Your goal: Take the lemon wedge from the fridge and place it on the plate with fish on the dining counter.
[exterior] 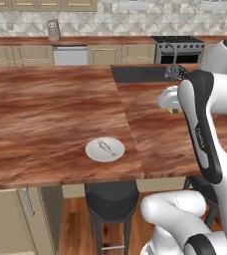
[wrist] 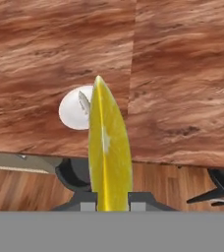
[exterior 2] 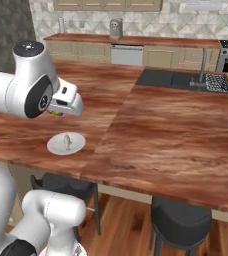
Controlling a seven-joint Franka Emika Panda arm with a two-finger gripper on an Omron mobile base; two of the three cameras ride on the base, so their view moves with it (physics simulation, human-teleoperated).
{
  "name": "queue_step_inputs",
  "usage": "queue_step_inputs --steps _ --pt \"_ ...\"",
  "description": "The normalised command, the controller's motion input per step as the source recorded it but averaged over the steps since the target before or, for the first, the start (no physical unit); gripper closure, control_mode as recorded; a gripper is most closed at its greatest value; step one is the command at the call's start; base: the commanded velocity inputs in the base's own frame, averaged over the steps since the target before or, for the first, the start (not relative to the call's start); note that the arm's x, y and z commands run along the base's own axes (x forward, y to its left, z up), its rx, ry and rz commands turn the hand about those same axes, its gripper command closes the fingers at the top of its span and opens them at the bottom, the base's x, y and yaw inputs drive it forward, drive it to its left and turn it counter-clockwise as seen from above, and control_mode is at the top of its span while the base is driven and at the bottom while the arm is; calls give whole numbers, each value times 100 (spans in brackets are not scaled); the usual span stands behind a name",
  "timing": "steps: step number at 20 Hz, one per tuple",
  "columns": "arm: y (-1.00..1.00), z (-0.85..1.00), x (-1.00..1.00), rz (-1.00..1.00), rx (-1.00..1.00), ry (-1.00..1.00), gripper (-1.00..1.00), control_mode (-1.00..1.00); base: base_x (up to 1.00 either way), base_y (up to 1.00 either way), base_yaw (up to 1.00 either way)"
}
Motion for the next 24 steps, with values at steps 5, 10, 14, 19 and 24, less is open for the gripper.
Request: queue_step_inputs --steps 5,10,14,19,24 --pt "0 0 0 0 0 0 100 100 20 76 0" --pt "0 0 0 0 0 0 100 100 48 81 0" --pt "0 0 0 0 0 0 100 100 75 3 -5" --pt "-3 -9 35 0 0 1 100 -100 56 0 -2" --pt "-25 -41 56 0 0 11 100 -100 0 0 0"
